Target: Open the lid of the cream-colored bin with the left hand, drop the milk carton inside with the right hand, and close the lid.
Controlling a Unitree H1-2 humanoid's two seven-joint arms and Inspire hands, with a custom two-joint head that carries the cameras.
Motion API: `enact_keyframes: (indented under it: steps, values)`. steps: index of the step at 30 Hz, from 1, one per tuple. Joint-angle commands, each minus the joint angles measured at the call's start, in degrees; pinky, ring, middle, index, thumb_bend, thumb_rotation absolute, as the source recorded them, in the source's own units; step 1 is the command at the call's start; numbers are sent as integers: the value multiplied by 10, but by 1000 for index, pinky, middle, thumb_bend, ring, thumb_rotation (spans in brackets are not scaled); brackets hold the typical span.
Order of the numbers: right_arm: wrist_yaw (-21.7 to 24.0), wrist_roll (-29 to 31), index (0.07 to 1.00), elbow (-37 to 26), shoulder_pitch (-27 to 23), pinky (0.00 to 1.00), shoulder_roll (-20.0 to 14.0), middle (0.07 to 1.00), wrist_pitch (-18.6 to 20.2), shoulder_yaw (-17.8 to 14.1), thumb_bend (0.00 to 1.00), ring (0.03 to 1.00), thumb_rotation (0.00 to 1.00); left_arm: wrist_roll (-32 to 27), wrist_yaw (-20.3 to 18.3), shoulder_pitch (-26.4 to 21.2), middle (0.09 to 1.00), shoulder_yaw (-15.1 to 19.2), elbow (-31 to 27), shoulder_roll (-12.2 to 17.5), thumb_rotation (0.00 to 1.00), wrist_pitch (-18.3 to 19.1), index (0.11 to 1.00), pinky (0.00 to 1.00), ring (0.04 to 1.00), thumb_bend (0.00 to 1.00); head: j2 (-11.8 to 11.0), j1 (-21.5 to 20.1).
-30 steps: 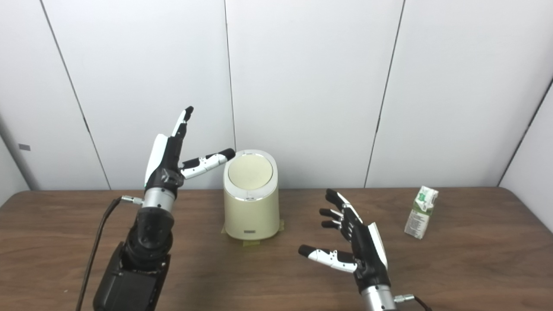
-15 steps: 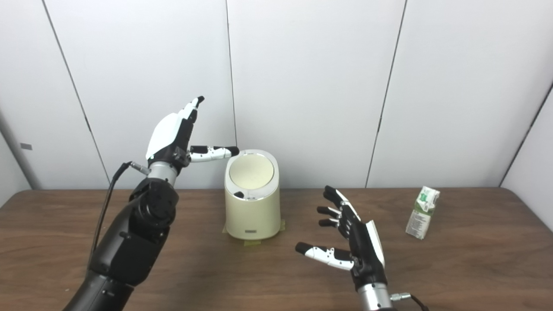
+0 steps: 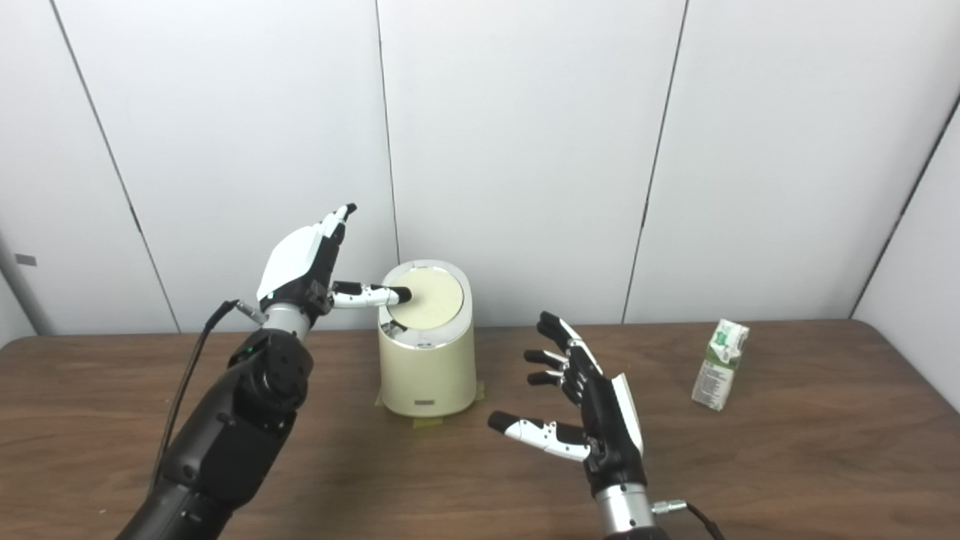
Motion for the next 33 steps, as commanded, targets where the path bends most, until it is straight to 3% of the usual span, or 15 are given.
enact_keyframes:
  steps: [1, 9, 17, 25, 33]
  values:
    - [-6, -4, 876, -26, -22, 620, 6, 873, -20, 2, 764, 740, 275, 9, 19, -27, 1000, -4, -8, -2, 407, -18, 1000, 1000, 1000, 1000, 2, -2]
    - [-11, -17, 875, -36, -21, 602, 12, 875, -9, 3, 767, 742, 299, 17, 20, -14, 1000, -23, -3, -13, 396, -12, 1000, 1000, 1000, 1000, 5, -4]
    - [-7, -11, 873, -43, -20, 596, 10, 874, -2, 0, 776, 735, 294, 37, -4, -16, 1000, -50, -9, -12, 386, 5, 1000, 1000, 1000, 1000, 9, -1]
    - [-2, -5, 874, -42, -19, 593, 6, 875, -5, -2, 776, 727, 304, 175, 13, -44, 1000, -138, 34, 24, 245, 44, 1000, 1000, 1000, 1000, 11, 4]
    - [3, 0, 871, -45, -16, 599, 0, 872, -2, -2, 770, 729, 300, 207, 19, -44, 1000, -151, 41, 40, 210, 49, 1000, 1000, 1000, 1000, 15, 10]
